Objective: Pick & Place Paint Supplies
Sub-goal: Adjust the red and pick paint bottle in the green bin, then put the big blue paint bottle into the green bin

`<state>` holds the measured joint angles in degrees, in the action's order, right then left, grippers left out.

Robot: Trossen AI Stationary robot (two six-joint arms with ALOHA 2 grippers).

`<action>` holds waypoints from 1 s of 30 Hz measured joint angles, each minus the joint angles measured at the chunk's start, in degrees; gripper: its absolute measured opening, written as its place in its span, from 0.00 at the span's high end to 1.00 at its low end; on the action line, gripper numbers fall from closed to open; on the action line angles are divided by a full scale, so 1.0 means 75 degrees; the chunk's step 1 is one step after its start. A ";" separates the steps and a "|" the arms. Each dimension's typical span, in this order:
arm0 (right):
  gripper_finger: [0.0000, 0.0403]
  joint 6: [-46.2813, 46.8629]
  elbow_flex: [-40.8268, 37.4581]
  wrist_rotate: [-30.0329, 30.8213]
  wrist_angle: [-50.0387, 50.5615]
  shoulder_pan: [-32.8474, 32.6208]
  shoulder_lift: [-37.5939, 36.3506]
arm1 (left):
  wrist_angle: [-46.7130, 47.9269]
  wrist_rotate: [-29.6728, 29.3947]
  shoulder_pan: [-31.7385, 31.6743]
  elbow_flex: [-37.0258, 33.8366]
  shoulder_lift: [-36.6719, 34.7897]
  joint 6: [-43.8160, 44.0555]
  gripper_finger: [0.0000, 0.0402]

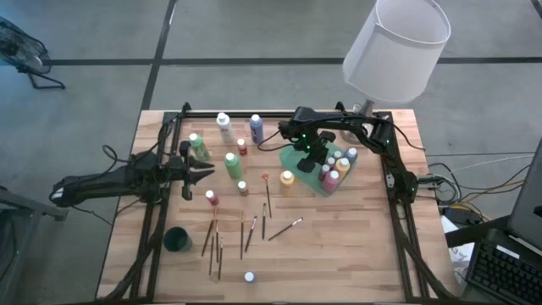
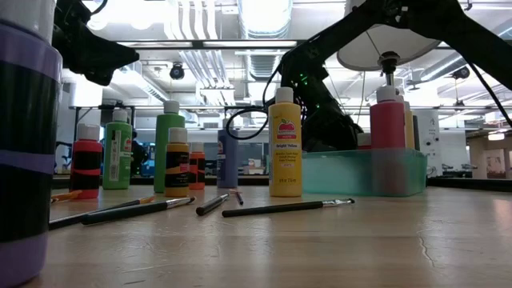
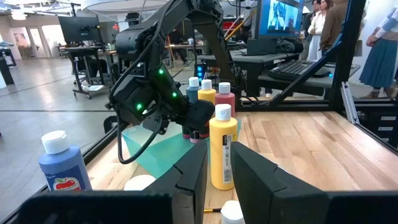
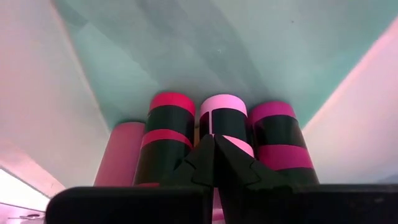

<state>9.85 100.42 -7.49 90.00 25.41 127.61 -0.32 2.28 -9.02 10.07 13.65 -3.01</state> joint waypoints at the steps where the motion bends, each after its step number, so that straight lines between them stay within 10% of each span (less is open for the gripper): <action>1: 0.98 0.0000 -0.0005 0.0000 0.0000 0.0000 -0.0047 | -0.0003 0.0000 -0.0001 -0.0001 0.0000 -0.0001 0.81; 30: 0.98 0.1134 0.0059 0.0785 -0.3486 -0.1504 -0.4242 | -0.0003 0.0000 -0.0003 -0.0001 0.0000 -0.0001 0.81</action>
<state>18.35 100.86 -1.60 63.85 14.13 95.80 -0.34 2.28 -9.04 10.05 13.65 -3.02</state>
